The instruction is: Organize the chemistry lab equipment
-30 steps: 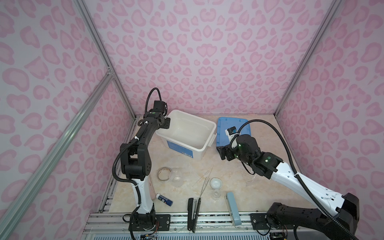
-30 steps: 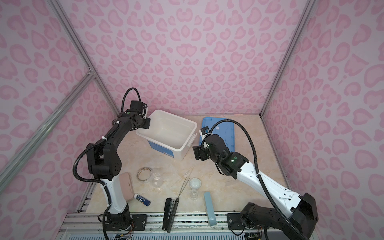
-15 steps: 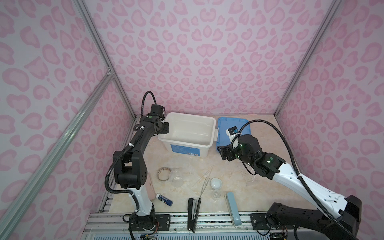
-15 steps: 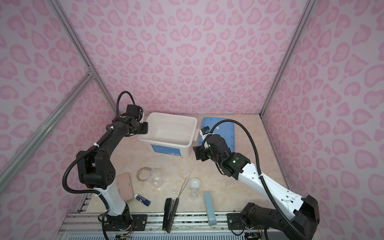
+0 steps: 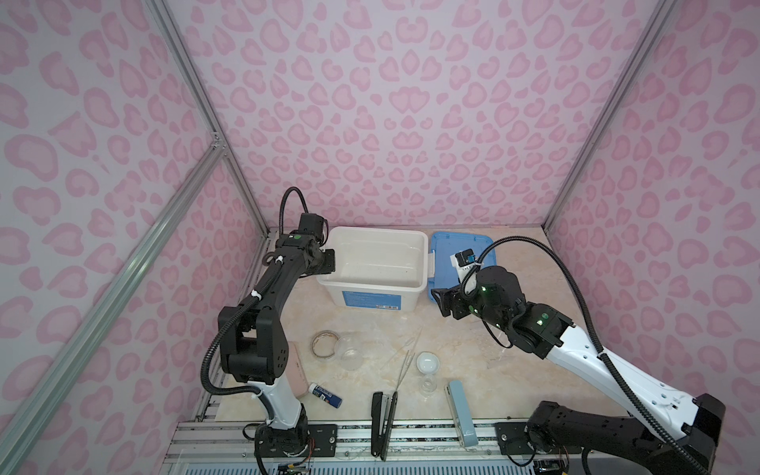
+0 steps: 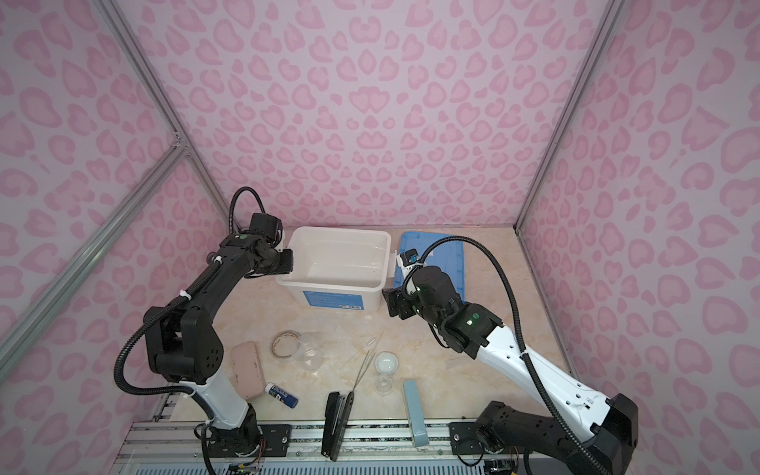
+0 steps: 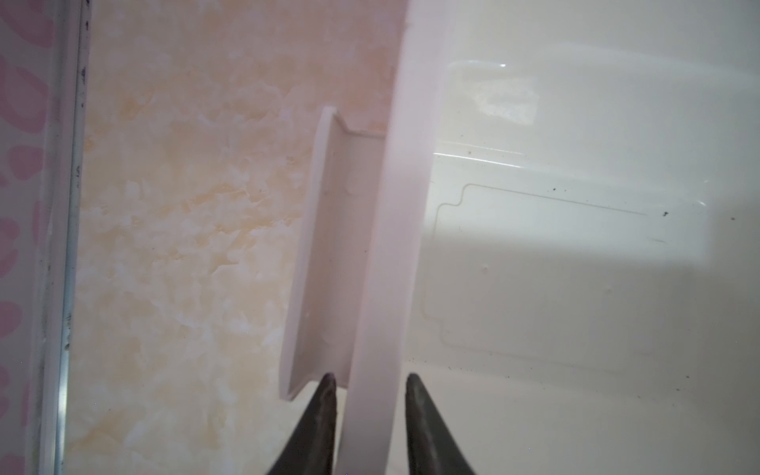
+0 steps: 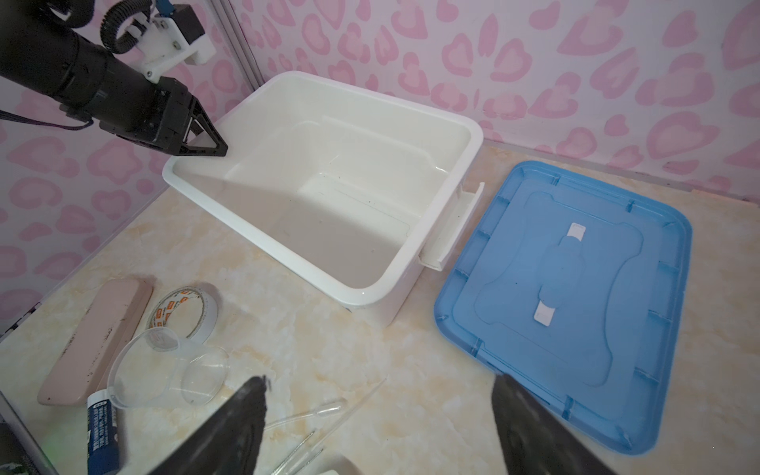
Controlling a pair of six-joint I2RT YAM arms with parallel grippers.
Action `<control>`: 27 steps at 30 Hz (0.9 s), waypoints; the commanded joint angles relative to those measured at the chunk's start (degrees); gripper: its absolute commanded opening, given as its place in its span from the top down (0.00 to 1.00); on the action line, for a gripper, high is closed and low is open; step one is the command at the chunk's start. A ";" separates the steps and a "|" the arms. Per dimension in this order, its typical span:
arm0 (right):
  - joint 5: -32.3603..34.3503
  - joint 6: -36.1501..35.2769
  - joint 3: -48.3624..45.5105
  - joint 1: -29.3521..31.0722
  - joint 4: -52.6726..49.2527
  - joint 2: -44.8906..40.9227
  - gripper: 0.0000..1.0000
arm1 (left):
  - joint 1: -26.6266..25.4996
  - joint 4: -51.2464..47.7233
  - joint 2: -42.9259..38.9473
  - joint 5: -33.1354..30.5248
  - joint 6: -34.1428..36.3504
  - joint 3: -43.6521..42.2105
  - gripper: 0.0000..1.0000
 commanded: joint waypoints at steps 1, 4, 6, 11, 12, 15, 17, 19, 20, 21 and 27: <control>0.90 0.74 -0.49 0.30 -0.57 -0.45 0.13 | -0.17 -2.69 -1.04 -0.99 -0.29 0.48 0.78; 1.33 1.05 -1.12 0.35 -0.31 -0.85 0.13 | -0.28 -2.72 -1.86 -0.59 -0.28 -0.76 0.78; 1.32 1.14 -1.25 0.39 -0.32 -1.04 0.14 | -0.25 -2.75 -2.11 -0.96 -0.15 -1.63 0.79; 1.55 1.14 -1.16 0.66 -0.64 -1.48 0.14 | -0.28 -4.20 -3.13 -1.19 0.34 -2.38 0.94; 1.56 1.13 -1.14 0.65 -0.63 -1.53 0.14 | -0.25 -4.24 -3.61 -1.20 0.73 -2.52 0.94; 1.67 1.14 -1.36 0.74 -0.60 -1.95 0.14 | -0.35 -4.69 -4.80 -0.81 2.20 -3.23 0.94; 1.68 1.22 -1.87 0.74 -0.33 -2.25 0.14 | -0.35 -5.21 -5.31 -0.69 2.56 -3.52 0.94; 1.67 1.31 -2.39 0.74 0.03 -2.52 0.14 | -0.51 -5.48 -5.85 0.18 3.18 -4.11 0.97; 1.61 1.32 -2.57 0.79 0.14 -2.53 0.14 | -0.68 -5.78 -6.12 0.31 3.12 -4.33 0.97; 1.57 1.38 -2.70 0.75 0.07 -2.55 0.14 | -0.83 -5.54 -6.43 0.42 3.06 -4.72 0.97; 1.67 1.57 -3.60 0.74 0.47 -3.20 0.14 | -1.37 -4.25 -5.80 1.86 2.93 -6.17 0.92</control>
